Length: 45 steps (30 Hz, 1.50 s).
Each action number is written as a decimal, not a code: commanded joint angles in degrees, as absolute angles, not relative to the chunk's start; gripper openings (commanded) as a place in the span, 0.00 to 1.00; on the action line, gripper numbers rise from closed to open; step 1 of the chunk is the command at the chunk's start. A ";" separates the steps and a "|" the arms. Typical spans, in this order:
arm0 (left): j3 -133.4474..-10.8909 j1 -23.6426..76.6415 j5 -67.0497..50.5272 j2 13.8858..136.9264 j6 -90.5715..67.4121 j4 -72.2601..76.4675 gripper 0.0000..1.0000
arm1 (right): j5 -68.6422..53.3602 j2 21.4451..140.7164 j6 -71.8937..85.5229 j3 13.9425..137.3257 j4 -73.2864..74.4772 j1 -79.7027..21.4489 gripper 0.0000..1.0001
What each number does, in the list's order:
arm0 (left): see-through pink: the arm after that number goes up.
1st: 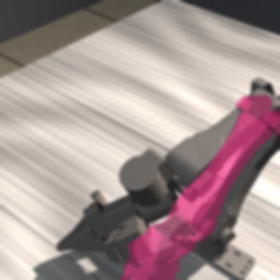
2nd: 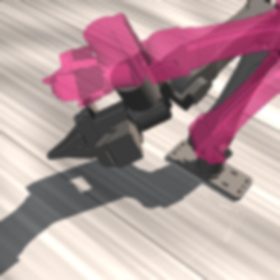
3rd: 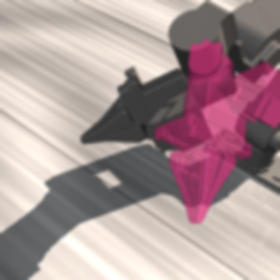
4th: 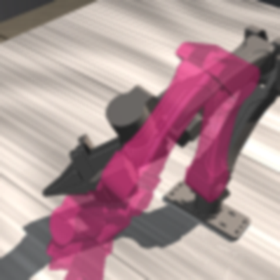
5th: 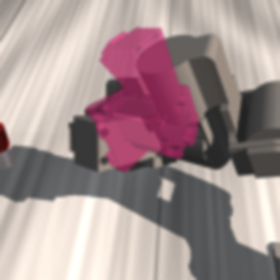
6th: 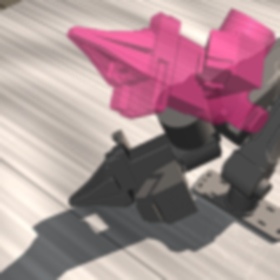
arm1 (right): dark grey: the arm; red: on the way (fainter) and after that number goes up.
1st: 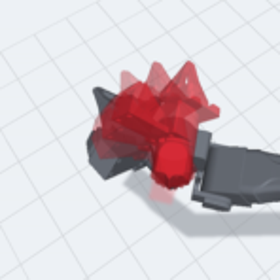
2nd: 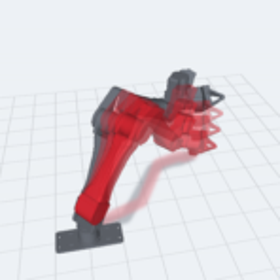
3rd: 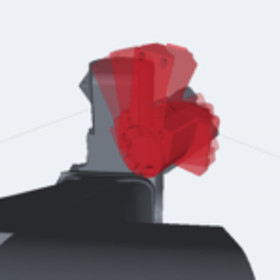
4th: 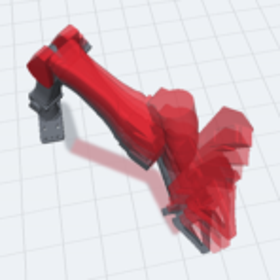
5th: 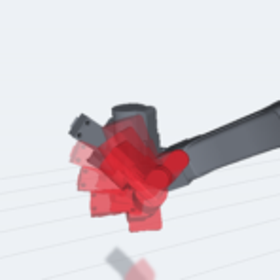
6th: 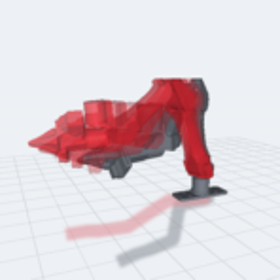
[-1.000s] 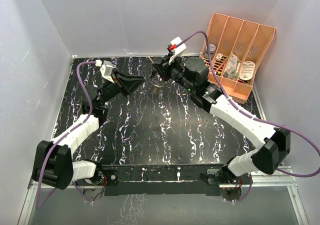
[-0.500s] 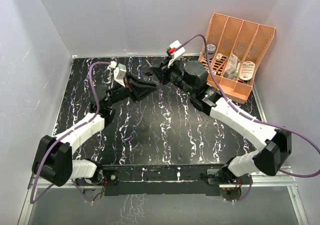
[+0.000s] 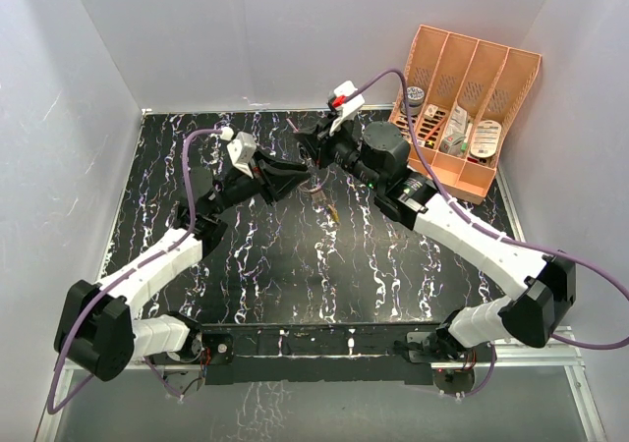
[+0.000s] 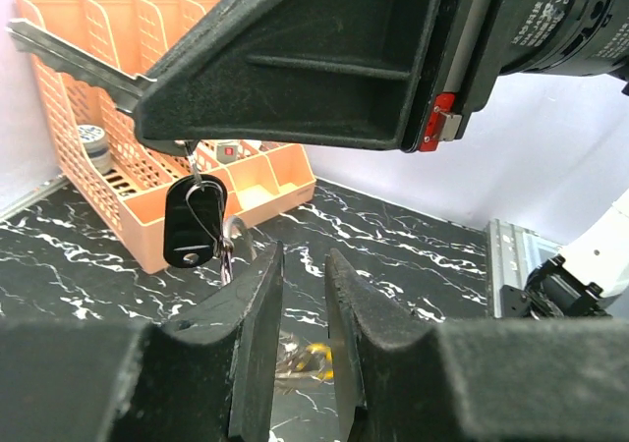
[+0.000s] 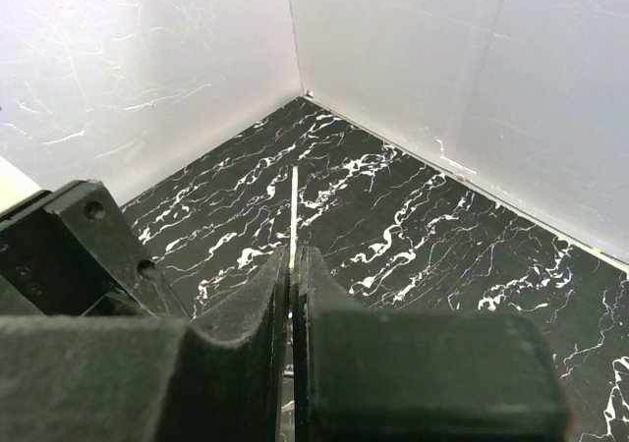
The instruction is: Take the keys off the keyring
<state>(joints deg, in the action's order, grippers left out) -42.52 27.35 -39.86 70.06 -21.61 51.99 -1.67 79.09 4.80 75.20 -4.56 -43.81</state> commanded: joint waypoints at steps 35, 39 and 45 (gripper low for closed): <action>-40.93 27.77 -33.67 65.60 -13.10 48.91 0.22 | -2.33 73.92 5.93 75.61 -9.50 -45.77 0.00; -40.93 27.77 -33.17 63.87 -11.57 47.37 0.22 | -2.06 73.38 5.64 75.31 -9.22 -45.87 0.00; -39.11 27.76 -31.56 59.82 -8.98 44.37 0.24 | -2.07 72.83 5.52 74.97 -9.16 -45.96 0.00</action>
